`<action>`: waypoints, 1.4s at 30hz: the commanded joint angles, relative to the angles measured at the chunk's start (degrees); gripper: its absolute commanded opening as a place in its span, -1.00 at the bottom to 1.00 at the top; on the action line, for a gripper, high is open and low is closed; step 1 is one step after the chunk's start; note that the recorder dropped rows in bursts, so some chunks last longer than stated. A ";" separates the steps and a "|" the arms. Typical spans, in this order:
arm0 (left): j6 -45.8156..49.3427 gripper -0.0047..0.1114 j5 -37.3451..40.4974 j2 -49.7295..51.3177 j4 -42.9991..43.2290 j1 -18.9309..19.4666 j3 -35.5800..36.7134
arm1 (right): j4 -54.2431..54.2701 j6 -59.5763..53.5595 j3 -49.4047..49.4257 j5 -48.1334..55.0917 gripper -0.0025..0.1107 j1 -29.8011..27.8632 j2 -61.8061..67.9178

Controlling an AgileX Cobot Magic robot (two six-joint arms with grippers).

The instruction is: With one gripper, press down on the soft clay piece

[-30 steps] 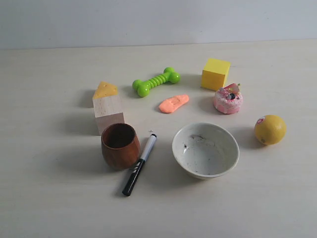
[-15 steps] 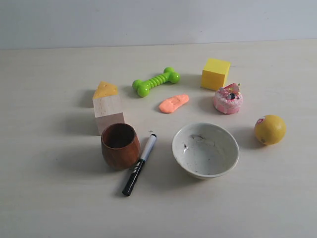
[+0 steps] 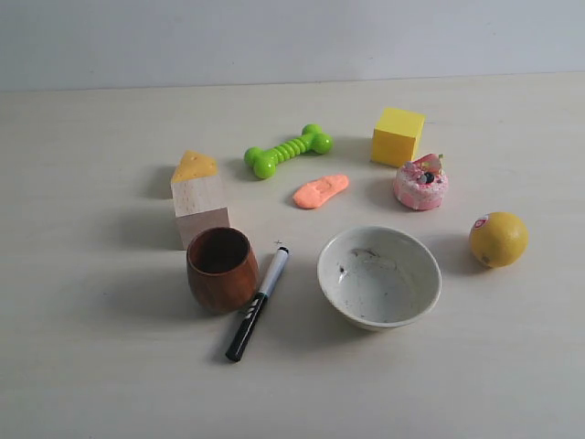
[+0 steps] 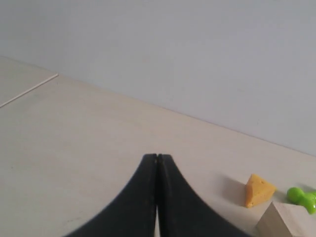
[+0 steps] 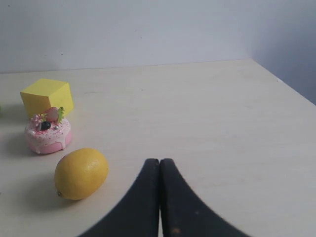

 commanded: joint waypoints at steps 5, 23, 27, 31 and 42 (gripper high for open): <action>4.89 -0.92 -6.60 -2.80 -0.90 0.11 7.47 | -0.24 0.05 0.32 -0.25 -0.96 0.00 -0.33; 15.54 -0.92 0.42 -2.80 -4.68 -5.65 7.47 | -0.24 0.05 0.32 -0.25 -0.96 0.00 -0.33; 15.54 -0.92 0.81 -2.80 -4.68 -5.65 7.47 | -0.24 0.05 0.32 -0.25 -0.96 0.00 -0.33; 15.68 -0.92 1.15 -2.80 -4.68 -5.65 7.47 | -0.24 0.05 0.32 -0.25 -0.96 0.00 -0.33; 15.68 -0.92 2.12 -2.80 -4.68 -5.65 7.47 | -0.24 0.05 0.32 -0.25 -0.96 0.00 -0.33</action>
